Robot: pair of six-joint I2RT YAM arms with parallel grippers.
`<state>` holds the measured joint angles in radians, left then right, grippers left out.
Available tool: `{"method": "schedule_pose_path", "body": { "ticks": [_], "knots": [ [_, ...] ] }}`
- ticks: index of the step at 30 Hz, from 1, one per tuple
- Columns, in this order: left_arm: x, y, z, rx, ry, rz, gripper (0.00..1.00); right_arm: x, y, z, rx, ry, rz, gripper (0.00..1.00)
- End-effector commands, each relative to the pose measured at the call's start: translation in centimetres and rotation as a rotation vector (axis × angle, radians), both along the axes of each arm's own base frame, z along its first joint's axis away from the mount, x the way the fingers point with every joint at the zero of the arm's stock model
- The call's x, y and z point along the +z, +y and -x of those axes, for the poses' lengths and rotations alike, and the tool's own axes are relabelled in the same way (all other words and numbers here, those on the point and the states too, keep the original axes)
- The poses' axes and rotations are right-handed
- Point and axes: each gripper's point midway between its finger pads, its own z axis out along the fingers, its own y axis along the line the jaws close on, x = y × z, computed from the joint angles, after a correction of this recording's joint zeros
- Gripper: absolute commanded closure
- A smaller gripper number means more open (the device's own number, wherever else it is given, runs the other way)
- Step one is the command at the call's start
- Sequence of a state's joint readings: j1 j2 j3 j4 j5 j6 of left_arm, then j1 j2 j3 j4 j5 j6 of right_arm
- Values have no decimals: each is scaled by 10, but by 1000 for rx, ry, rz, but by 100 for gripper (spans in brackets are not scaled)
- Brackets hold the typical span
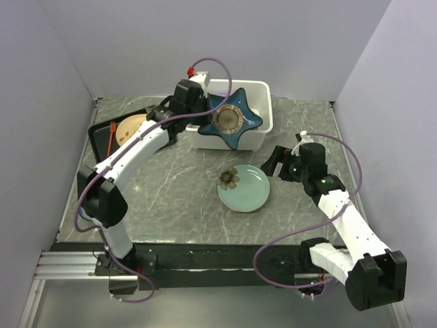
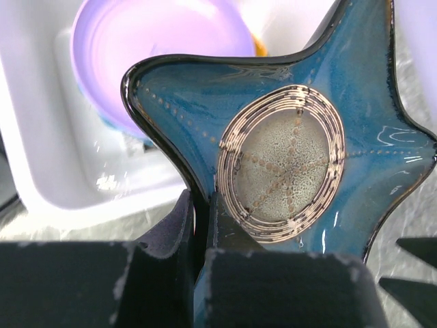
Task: Place the plates into the plastic bin on the countertop
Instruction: Place the plate in the plastic bin.
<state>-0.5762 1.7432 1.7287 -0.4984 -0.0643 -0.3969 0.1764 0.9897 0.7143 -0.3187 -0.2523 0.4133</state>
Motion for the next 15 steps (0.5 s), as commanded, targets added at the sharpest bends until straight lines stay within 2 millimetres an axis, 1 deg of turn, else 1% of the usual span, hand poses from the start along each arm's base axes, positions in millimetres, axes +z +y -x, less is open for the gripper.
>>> {"method": "schedule_pose_path", "body": {
  "ticks": [1, 5, 9, 10, 11, 13, 14, 15],
  "knots": [
    [92, -19, -25, -35, -222, 175, 99, 5, -4, -5, -15, -25, 12, 0],
    [92, -22, -46, -21, -223, 172, 99, 5, -5, -6, -16, -29, 20, 0],
    [92, -23, -62, -21, -223, 189, 99, 5, -4, -7, -12, -32, 12, 0],
    [98, -22, -65, -16, -235, 196, 99, 6, -3, -7, -11, -30, 8, 0],
    [93, -23, -70, -14, -231, 194, 99, 4, -2, -7, -9, -30, 6, 0],
    [96, -20, -77, -5, -242, 207, 99, 5, -2, -7, -9, -33, 0, 0],
    [92, -22, -80, -13, -231, 209, 99, 4, -1, -7, -9, -30, -2, 0],
    [91, -19, -84, -5, -230, 214, 99, 3, -1, -7, -9, -32, -5, 0]
  ]
}}
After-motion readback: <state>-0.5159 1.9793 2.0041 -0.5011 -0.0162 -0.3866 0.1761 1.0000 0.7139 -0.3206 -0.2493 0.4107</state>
